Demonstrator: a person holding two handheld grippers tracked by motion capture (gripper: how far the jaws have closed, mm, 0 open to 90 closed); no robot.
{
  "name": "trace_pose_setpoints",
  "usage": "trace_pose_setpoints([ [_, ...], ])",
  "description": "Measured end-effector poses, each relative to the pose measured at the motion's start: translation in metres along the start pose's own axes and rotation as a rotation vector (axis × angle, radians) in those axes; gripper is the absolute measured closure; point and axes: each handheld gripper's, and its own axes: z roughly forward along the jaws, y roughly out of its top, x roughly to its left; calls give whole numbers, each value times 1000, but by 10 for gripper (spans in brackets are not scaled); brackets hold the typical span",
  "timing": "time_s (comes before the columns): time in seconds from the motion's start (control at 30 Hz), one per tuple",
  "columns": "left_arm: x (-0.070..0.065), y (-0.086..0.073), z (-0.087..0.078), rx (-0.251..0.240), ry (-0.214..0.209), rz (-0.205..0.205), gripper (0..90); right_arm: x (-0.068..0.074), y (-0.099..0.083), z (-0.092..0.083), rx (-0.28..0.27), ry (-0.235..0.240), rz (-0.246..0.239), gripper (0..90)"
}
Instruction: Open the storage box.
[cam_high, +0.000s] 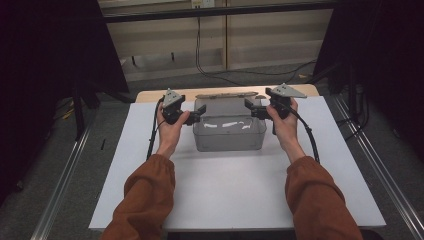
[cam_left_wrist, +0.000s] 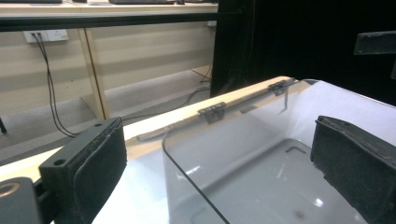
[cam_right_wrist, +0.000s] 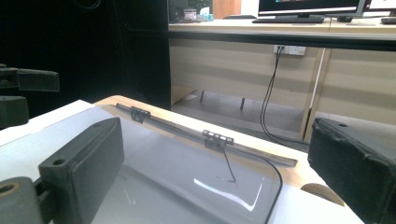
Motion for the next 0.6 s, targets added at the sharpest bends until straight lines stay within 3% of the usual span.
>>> trace_pose_setpoints([
  [0.1,-4,0,-6,-7,-10,-3,34,2,-1,-7,5,-12,-25,33],
  [0.47,-13,-1,-27,-26,-25,24,34,5,-5,-35,-24,-11,-39,32],
  [0.6,-13,-4,-33,-38,-28,9,34,6,-9,-47,-23,-16,-48,31],
])
